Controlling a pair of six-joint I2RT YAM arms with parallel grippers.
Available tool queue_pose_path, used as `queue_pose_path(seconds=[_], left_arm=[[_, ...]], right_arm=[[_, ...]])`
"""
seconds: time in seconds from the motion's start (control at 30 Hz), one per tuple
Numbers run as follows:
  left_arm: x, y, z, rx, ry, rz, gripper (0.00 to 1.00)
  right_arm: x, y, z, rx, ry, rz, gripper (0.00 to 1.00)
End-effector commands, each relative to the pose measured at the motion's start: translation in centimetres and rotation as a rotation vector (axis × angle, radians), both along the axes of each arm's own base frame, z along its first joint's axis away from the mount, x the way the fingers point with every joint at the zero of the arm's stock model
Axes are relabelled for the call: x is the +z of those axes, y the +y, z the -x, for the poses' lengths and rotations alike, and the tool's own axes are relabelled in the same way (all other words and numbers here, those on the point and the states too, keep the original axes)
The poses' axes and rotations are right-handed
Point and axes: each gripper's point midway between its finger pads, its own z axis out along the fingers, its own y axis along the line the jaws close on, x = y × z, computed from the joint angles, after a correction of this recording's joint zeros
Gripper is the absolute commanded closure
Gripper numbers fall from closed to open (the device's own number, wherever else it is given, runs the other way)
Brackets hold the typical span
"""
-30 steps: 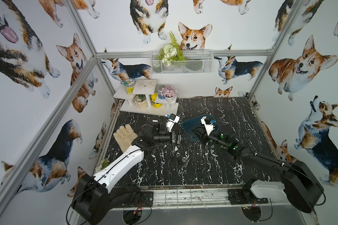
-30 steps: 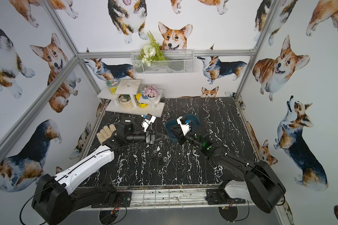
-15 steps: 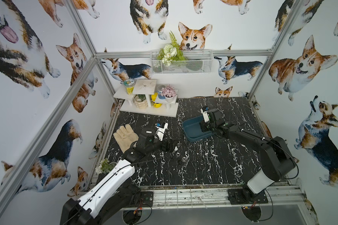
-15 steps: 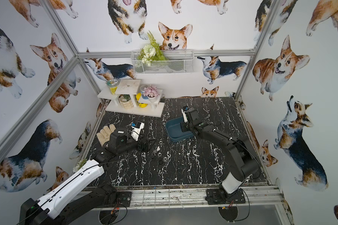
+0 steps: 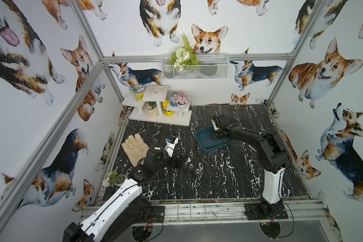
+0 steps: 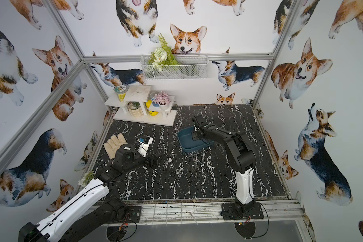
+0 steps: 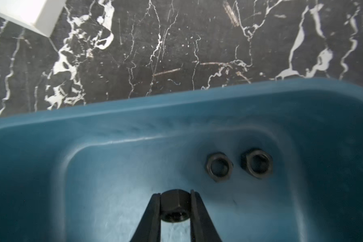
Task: Put the nuts on the desktop into the storage box
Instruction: Place the nut in the storage box.
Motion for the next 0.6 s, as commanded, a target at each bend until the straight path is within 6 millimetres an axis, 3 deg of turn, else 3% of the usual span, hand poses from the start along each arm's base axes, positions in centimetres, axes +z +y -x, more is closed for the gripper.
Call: queue_pose_path(seconds=[0.0, 0.17, 0.37, 0.57], left_arm=[[0.1, 0.4, -0.1, 0.011, -0.016, -0.011, 0.0], [-0.3, 0.5, 0.4, 0.013, -0.021, 0.006, 0.0], [-0.5, 0.4, 0.7, 0.0, -0.019, 0.018, 0.0], [-0.9, 0.3, 1.0, -0.001, 0.001, 0.032, 0.0]], right_arm=[[-0.8, -0.1, -0.2, -0.028, 0.035, 0.013, 0.91], [-1.8, -0.2, -0.8, -0.038, 0.06, 0.041, 0.88], [-2.1, -0.3, -1.0, -0.049, 0.063, 0.047, 0.75], [-0.9, 0.1, -1.4, -0.042, 0.038, 0.027, 0.61]])
